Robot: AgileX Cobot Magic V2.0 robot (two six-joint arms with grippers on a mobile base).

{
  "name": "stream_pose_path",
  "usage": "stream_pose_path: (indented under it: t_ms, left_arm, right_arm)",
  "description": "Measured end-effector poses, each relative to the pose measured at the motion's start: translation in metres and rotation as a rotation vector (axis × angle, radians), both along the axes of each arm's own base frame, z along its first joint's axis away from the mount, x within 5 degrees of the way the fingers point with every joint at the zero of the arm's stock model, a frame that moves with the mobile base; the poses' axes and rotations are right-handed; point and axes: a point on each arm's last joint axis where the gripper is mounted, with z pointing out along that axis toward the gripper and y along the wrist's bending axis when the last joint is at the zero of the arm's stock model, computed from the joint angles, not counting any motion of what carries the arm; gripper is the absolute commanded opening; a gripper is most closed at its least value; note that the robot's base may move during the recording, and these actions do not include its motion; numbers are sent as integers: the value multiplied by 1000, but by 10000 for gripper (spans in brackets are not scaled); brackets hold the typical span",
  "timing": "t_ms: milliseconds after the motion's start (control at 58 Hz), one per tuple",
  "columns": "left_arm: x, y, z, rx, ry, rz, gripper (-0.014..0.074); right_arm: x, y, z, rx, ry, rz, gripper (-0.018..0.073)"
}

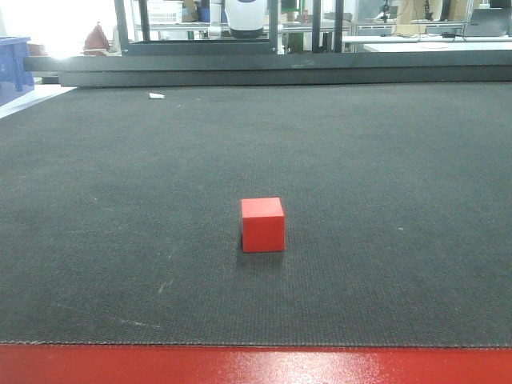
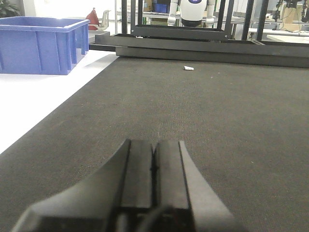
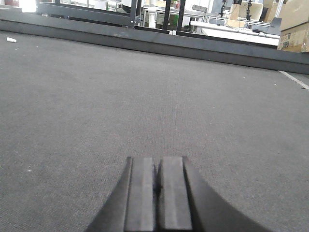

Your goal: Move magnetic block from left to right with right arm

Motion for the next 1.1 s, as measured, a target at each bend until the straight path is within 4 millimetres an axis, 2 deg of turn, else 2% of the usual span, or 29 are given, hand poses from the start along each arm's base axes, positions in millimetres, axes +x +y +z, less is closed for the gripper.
stream_pose_path:
  t_ms: [758,913,999,1103]
  left_arm:
    - [0,0,0,0,0,0,-117]
    - [0,0,0,0,0,0,-117]
    - [0,0,0,0,0,0,-117]
    - [0,0,0,0,0,0,-117]
  right_arm:
    - [0,0,0,2,1,0,51]
    - [-1,1,-4,49,72,6,51]
    - [-2,1,2,57,94,10,51]
    - [-6,2,19,58,99,15,51]
